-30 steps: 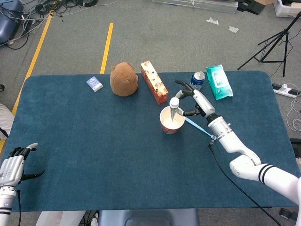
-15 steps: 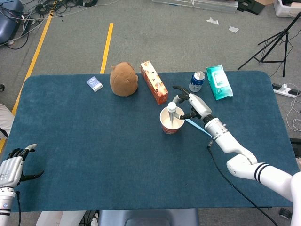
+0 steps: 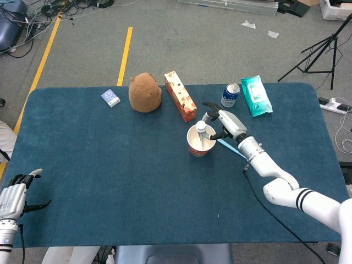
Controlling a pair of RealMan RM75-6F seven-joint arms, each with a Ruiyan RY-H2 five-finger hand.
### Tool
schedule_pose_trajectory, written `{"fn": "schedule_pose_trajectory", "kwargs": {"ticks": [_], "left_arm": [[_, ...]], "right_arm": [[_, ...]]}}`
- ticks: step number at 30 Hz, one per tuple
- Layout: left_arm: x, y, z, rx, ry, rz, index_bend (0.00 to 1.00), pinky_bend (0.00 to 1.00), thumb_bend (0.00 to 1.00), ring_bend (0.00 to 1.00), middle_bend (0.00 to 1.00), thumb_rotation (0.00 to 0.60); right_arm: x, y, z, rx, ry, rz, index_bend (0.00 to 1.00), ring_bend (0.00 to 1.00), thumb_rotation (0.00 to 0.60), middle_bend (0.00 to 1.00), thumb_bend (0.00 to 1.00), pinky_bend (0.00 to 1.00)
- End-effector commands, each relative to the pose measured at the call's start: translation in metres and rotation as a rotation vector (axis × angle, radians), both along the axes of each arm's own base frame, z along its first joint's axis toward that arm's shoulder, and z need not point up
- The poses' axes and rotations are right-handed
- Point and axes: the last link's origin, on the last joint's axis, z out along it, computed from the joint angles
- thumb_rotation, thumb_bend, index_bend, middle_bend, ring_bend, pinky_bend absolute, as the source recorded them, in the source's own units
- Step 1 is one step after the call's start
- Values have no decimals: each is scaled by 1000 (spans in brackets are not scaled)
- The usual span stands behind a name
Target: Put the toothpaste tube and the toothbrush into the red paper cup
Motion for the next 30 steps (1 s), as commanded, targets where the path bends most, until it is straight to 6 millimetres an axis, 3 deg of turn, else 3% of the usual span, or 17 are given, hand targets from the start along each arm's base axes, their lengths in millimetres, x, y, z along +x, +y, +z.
{"fn": "schedule_pose_trajectory", "kwargs": {"ticks": [1,30], "left_arm": [[0,0,0,0,0,0,168,125,26,217,284,600],[0,1,-1,0,0,1,168,125,27,217,284,600]], "right_arm": [[3,-1,1,2,25,0,685,0,600,106,206,331],[15,-7,0,25,256,4,686,0,600,105,208,329]]}}
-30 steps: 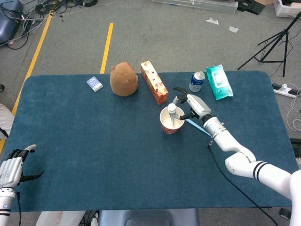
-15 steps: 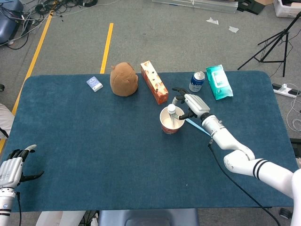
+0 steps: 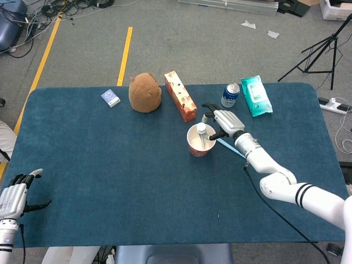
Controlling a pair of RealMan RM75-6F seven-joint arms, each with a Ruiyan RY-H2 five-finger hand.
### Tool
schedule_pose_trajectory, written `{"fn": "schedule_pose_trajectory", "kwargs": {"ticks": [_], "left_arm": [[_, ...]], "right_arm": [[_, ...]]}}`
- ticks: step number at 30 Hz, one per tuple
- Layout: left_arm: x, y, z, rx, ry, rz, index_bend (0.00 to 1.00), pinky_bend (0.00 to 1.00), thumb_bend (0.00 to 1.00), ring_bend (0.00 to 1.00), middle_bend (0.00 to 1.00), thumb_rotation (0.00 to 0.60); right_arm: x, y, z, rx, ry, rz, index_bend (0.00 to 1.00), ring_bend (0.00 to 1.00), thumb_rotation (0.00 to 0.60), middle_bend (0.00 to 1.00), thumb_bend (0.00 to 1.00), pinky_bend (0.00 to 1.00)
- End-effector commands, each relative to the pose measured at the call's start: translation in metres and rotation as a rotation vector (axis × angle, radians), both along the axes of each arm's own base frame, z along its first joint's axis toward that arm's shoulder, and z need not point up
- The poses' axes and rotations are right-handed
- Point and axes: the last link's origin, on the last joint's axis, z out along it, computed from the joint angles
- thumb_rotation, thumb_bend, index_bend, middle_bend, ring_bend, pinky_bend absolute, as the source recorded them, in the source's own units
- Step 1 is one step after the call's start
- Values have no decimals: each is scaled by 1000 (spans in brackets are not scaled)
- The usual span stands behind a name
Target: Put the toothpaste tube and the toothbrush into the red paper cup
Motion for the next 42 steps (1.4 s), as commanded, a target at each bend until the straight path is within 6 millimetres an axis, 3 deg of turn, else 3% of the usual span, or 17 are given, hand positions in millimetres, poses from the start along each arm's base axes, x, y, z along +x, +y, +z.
{"fn": "schedule_pose_trajectory", "kwargs": {"ticks": [1,42], "left_arm": [[0,0,0,0,0,-1,168,125,26,217,285,600],[-4,-5,2,9,-9,13,168,125,27,217,286,600]], "right_arm": [[1,0,-2,6,17,0,686,0,600,105,208,329],[5,-1,-31,38,104,13,688,0,600,105,210,328]]}}
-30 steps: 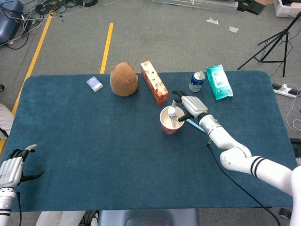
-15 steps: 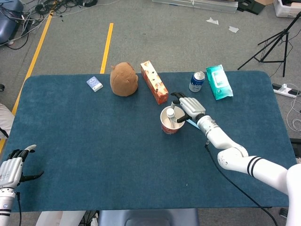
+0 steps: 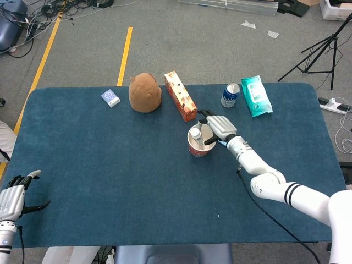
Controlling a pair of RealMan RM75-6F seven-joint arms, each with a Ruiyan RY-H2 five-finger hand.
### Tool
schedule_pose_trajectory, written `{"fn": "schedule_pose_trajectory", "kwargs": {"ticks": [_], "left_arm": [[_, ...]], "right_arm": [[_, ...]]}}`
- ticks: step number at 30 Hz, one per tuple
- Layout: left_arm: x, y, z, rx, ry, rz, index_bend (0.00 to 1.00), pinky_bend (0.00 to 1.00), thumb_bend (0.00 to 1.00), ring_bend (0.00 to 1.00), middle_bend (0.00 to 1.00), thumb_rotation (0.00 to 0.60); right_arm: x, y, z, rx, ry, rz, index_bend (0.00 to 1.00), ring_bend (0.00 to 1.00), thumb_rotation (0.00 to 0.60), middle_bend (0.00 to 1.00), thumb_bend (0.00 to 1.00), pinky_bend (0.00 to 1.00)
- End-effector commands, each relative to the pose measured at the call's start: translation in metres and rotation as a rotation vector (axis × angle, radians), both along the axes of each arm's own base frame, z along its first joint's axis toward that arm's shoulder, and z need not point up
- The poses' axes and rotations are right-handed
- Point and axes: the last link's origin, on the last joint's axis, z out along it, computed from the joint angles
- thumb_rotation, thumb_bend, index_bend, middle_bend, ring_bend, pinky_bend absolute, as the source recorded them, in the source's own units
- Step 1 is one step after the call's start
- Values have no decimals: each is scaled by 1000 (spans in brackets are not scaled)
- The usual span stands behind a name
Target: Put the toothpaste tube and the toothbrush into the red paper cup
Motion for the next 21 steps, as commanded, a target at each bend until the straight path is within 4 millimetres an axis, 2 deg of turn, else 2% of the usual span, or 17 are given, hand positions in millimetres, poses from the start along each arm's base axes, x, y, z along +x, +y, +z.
{"fn": "schedule_pose_trajectory", "kwargs": {"ticks": [1,21], "left_arm": [[0,0,0,0,0,0,168,125,26,217,286,600],[-1,-2,0,2,-4,6,168,125,27,217,288,600]], "right_arm": [[1,0,-1,2,2,1,688,0,600,105,210,328],[0,0,-9,24,10,-6,687,0,600,105,205,326]]}}
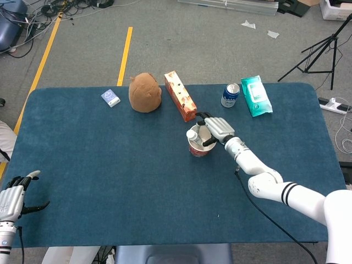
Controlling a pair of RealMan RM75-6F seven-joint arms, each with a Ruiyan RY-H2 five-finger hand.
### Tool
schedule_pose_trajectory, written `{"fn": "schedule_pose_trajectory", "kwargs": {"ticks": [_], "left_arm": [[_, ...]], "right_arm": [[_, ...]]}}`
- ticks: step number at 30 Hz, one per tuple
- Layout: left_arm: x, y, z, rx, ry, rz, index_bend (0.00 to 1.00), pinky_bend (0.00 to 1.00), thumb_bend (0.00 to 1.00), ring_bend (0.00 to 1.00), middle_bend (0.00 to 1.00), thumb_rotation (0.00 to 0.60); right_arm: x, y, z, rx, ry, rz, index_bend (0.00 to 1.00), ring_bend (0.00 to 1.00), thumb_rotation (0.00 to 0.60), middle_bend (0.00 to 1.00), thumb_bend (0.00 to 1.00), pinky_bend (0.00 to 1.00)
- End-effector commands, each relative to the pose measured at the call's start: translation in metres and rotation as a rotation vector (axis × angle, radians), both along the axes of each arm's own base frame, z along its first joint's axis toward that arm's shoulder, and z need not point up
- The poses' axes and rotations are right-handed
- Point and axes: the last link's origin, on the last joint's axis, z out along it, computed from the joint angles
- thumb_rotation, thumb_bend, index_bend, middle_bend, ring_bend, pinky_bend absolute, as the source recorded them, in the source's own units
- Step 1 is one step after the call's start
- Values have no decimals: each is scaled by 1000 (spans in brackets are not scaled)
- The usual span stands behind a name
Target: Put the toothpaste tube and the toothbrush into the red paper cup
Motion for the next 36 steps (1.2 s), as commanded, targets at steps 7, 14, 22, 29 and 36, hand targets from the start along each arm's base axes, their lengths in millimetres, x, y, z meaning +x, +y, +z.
{"fn": "schedule_pose_trajectory", "kwargs": {"ticks": [7,14,22,29,36], "left_arm": [[1,0,0,0,1,-2,168,125,25,217,292,600],[1,1,0,0,2,-3,168,125,27,217,292,600],[1,1,0,0,3,-5,168,125,25,217,292,600],[3,2,0,-2,6,-9,168,125,25,217,292,600],[4,2,0,-2,8,-9,168,125,27,217,292,600]], "right_arm": [[-2,0,0,6,2,-5,619,0,600,97,196,323],[-4,0,-1,9,0,-8,563,0,600,93,174,323],[-4,0,1,5,-5,-9,529,0,600,92,168,323],[-5,0,4,0,-7,-9,510,0,600,91,167,322],[-6,1,3,8,-5,-9,459,0,600,90,156,321]]}}
